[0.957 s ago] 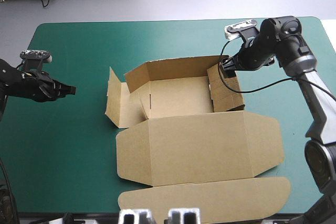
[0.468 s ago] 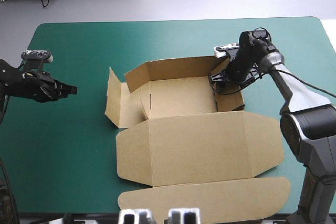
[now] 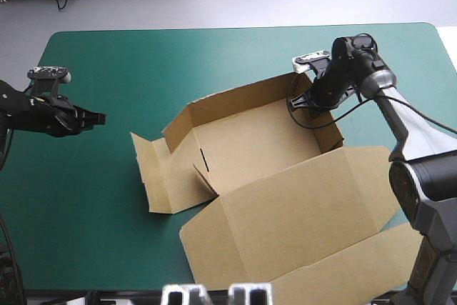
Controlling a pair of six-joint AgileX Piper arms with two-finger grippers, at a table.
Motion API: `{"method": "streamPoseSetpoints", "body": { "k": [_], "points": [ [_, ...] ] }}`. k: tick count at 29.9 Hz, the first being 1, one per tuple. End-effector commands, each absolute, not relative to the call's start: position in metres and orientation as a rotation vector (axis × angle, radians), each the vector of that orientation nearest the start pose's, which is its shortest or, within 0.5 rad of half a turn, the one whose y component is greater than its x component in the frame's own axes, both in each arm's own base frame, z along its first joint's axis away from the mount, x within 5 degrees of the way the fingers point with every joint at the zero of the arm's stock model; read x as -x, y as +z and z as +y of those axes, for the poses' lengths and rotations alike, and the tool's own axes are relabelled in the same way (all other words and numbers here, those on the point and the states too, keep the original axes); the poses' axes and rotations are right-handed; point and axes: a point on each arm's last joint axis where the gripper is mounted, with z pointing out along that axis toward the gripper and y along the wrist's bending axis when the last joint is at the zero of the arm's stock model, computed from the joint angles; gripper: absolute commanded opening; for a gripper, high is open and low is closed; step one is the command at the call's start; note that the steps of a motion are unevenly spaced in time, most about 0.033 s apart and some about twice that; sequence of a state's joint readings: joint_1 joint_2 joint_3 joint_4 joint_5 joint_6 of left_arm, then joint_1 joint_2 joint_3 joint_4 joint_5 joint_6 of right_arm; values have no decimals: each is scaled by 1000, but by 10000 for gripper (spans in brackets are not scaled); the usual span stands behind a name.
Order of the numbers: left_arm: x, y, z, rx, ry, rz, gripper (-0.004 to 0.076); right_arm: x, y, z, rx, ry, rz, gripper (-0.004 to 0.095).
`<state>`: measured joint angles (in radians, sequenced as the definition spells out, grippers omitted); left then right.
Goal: Fold the box
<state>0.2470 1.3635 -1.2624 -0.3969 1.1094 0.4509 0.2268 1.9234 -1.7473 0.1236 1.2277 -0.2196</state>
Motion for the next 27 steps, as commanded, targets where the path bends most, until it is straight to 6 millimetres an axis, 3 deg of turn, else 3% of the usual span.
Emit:
{"method": "streamPoseSetpoints", "body": {
  "k": [1,6,12,20,27],
  "points": [
    [-270,370,34,-81,-281,2450,-10,-374,349,81,562,248,2666,-20],
    [-275,371,36,-33,-268,2409,-10,-353,396,41,444,435,2501,-20],
    [-281,377,34,6,-321,2318,-9,-333,429,5,327,523,2358,-20],
    [-283,401,2,-131,-789,2059,-9,-328,439,10,367,597,2288,-20],
    [-281,400,-30,-282,-927,2055,-9,-328,440,11,380,613,2271,-20]
  ]
}}
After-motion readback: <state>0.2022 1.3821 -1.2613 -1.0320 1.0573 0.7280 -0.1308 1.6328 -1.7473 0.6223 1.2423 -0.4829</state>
